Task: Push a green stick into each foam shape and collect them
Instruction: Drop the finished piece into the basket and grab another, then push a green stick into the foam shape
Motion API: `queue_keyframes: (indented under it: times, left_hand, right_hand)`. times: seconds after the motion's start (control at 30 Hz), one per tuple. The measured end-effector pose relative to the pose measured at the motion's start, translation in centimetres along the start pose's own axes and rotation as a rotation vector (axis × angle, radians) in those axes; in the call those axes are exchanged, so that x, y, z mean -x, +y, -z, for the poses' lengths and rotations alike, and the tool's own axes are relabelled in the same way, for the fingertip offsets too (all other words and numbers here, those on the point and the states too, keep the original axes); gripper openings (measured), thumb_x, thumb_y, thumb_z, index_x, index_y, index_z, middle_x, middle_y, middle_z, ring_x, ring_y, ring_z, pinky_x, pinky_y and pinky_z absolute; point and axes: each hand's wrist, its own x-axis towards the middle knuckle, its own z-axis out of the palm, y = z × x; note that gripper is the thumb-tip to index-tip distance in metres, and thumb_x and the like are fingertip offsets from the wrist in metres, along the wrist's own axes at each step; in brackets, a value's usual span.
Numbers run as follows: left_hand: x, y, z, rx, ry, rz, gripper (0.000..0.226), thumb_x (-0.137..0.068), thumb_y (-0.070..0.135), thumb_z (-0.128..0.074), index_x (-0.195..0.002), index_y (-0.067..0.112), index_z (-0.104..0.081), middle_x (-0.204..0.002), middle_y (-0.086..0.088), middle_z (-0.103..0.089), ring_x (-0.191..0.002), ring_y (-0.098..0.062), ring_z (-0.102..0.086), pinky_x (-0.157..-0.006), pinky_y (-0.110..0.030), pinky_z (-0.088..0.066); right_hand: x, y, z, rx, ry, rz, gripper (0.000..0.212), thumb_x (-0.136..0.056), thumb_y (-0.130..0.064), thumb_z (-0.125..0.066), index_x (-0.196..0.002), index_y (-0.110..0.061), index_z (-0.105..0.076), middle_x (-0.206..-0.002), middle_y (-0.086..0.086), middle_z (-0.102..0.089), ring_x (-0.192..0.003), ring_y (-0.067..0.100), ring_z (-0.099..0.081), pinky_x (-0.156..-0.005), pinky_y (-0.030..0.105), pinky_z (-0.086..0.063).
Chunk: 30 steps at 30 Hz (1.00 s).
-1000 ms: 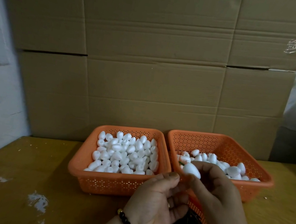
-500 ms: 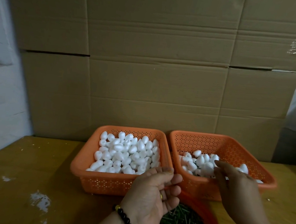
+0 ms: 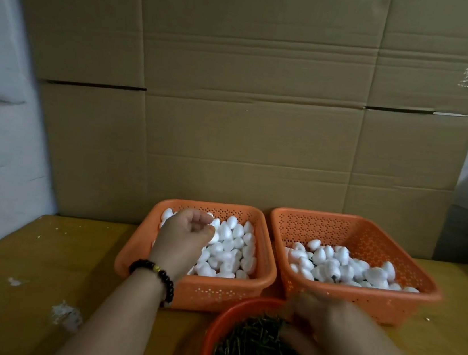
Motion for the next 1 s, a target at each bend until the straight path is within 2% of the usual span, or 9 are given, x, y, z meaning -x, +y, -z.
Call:
queue_keyframes:
  times: [0.07, 0.13, 0.2, 0.3, 0.43, 0.57, 0.77, 0.87, 1.0]
  left_hand:
    - [-1.7, -0.6, 0.5, -0.308, -0.076, -0.062, 0.014, -0.089, 0.019, -0.06, -0.101, 0.027, -0.061, -0.098, 0.011, -0.061, -0.088, -0.006, -0.06, -0.071, -0.023, -0.048]
    - [-2.8, -0.9, 0.6, -0.535, -0.237, -0.047, 0.022, -0.088, 0.024, -0.061, -0.109, 0.03, -0.061, -0.096, 0.017, -0.056, -0.09, -0.002, -0.057, -0.07, -0.02, -0.045]
    - [-3.5, -1.0, 0.4, -0.678, -0.398, -0.012, 0.028, -0.084, 0.028, -0.066, -0.112, 0.031, -0.063, -0.101, 0.016, -0.057, -0.098, -0.004, -0.057, -0.079, -0.021, -0.047]
    - [-4.1, -1.1, -0.4, -0.766, -0.592, 0.051, 0.029, -0.079, 0.031, -0.073, -0.108, 0.031, -0.066, -0.114, 0.011, -0.062, -0.103, -0.007, -0.059, -0.093, -0.028, -0.05]
    - [-4.6, -1.1, -1.3, -0.907, -0.694, 0.043, 0.027, -0.082, 0.028, -0.072, -0.108, 0.03, -0.068, -0.12, 0.009, -0.063, -0.109, -0.009, -0.058, -0.099, -0.031, -0.048]
    - [-4.5, -0.7, -2.3, -1.034, -0.736, -0.029, 0.032, -0.088, 0.023, -0.066, -0.12, 0.023, -0.066, -0.125, 0.006, -0.062, -0.113, -0.012, -0.057, -0.098, -0.029, -0.048]
    - [-4.4, -0.5, -3.0, -1.09, -0.742, -0.056, 0.029, -0.09, 0.021, -0.063, -0.119, 0.02, -0.066, -0.122, 0.003, -0.063, -0.109, -0.014, -0.059, -0.092, -0.028, -0.051]
    - [-4.5, -0.7, -2.7, -1.012, -0.675, -0.084, 0.023, -0.085, 0.027, -0.068, -0.107, 0.02, -0.07, -0.107, 0.006, -0.067, -0.097, -0.01, -0.061, -0.082, -0.025, -0.052]
    - [-4.1, -0.8, -1.9, -0.697, -0.523, -0.106, 0.014, -0.076, 0.019, -0.072, -0.084, 0.008, -0.072, -0.076, 0.0, -0.064, -0.071, -0.01, -0.058, -0.069, -0.027, -0.05]
  right_hand:
    - [0.0, -0.5, -1.0, 0.075, -0.177, 0.0, 0.045, -0.081, -0.063, -0.053, -0.12, -0.04, -0.05, -0.115, -0.026, -0.051, -0.105, -0.003, -0.052, -0.094, 0.021, -0.045]
    - [0.0, -1.0, -2.0, 0.138, -0.282, 0.023, 0.044, -0.088, -0.058, -0.046, -0.128, -0.041, -0.041, -0.128, -0.017, -0.046, -0.121, 0.008, -0.046, -0.102, 0.032, -0.041]
    - [0.3, -1.1, -3.0, 0.155, -0.317, 0.055, 0.035, -0.097, -0.046, -0.038, -0.131, -0.041, -0.037, -0.129, -0.011, -0.046, -0.124, 0.013, -0.045, -0.102, 0.038, -0.042]
    - [0.9, -1.1, -4.2, 0.19, -0.297, 0.096, 0.034, -0.101, -0.046, -0.03, -0.134, -0.04, -0.034, -0.127, -0.006, -0.046, -0.124, 0.016, -0.045, -0.1, 0.036, -0.043]
    - [0.8, -1.7, -4.8, 0.242, -0.276, 0.109, 0.034, -0.101, -0.043, -0.029, -0.133, -0.033, -0.036, -0.124, 0.001, -0.046, -0.121, 0.017, -0.045, -0.098, 0.036, -0.042]
    - [0.4, -2.3, -4.6, 0.225, -0.27, 0.117, 0.032, -0.101, -0.04, -0.031, -0.129, -0.027, -0.041, -0.123, 0.003, -0.046, -0.12, 0.017, -0.046, -0.1, 0.033, -0.041]
    - [0.2, -2.6, -4.0, 0.18, -0.27, 0.13, 0.031, -0.102, -0.038, -0.031, -0.124, -0.023, -0.047, -0.118, 0.003, -0.05, -0.116, 0.019, -0.05, -0.098, 0.031, -0.042]
    - [0.1, -2.7, -3.6, 0.162, -0.268, 0.138, 0.028, -0.101, -0.039, -0.032, -0.12, -0.026, -0.048, -0.115, 0.001, -0.051, -0.113, 0.017, -0.051, -0.095, 0.03, -0.043]
    - [0.1, -2.5, -3.6, 0.144, -0.291, 0.125, 0.026, -0.1, -0.039, -0.034, -0.119, -0.028, -0.048, -0.114, 0.001, -0.052, -0.112, 0.016, -0.051, -0.096, 0.032, -0.043]
